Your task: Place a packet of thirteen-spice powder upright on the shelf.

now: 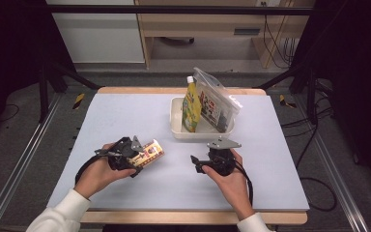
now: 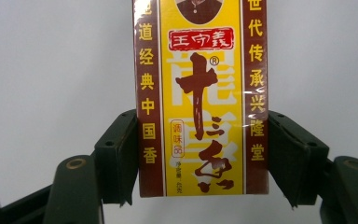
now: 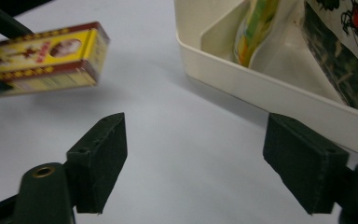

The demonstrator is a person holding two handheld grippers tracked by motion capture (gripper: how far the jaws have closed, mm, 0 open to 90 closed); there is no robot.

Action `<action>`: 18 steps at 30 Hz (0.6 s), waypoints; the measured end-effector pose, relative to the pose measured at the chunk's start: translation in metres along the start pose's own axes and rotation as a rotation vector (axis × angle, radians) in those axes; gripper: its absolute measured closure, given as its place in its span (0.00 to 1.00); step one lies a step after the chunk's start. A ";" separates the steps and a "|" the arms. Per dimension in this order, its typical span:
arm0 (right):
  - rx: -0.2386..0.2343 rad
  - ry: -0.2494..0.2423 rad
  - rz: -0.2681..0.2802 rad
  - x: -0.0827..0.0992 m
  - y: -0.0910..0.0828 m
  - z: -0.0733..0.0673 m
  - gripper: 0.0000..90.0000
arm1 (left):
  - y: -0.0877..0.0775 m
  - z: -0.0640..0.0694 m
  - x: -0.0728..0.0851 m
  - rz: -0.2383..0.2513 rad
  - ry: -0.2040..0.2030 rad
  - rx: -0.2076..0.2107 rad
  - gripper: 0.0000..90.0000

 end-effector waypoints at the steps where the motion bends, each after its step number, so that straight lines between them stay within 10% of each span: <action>1: -0.013 0.013 0.005 -0.002 0.000 0.000 0.26 | 0.000 0.002 -0.004 0.020 0.008 -0.004 0.36; 18: -0.097 0.039 -0.002 -0.035 -0.004 -0.004 0.31 | -0.007 0.011 -0.027 0.202 0.086 -0.125 0.36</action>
Point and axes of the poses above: each handheld gripper's, and its own axes: y roughly forward along the jaws, x roughly out of its underside, z roughly to its right, the point moved 1 cm from there along y, roughly forward along the jaws, and after that the axes turned 6 degrees about y, right-handed, at the moved point
